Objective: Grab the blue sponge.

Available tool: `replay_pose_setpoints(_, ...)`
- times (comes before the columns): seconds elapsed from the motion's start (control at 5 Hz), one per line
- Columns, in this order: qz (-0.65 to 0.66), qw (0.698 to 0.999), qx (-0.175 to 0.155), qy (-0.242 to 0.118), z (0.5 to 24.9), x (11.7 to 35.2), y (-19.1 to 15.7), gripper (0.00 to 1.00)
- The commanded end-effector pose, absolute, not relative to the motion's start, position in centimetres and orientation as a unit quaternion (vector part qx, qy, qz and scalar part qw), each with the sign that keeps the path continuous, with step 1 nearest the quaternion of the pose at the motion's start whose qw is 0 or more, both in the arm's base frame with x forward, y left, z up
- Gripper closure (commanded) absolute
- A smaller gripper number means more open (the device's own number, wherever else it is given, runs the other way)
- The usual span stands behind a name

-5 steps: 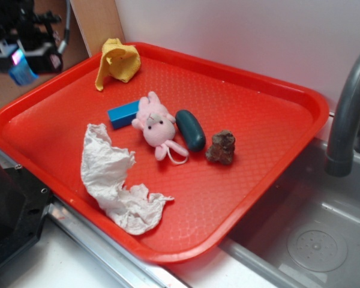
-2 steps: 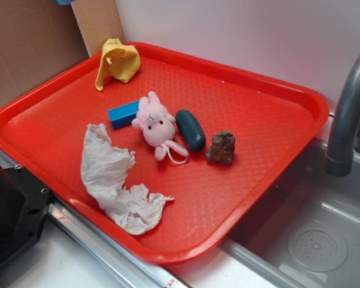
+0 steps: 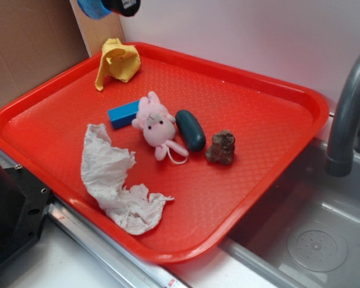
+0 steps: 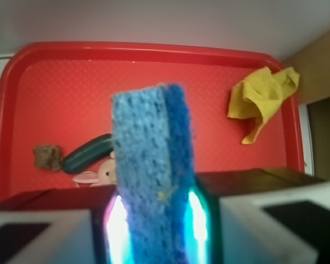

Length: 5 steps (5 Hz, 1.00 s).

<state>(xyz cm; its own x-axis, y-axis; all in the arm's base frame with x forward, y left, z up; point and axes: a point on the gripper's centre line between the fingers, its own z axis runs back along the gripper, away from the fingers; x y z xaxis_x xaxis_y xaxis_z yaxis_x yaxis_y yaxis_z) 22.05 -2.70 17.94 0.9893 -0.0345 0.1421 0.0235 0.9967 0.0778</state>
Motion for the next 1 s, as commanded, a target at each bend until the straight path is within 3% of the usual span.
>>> replay_pose_setpoints(0.0, -0.017, 0.998, 0.042, -0.045, 15.6, 20.9, -0.7, 1.00)
replay_pose_setpoints(0.2, -0.018, 0.998, 0.049, -0.035, 14.5, 21.2, -1.0, 1.00)
replay_pose_setpoints(0.8, 0.000, 0.998, 0.045, -0.040, 15.0, 20.9, -0.7, 1.00)
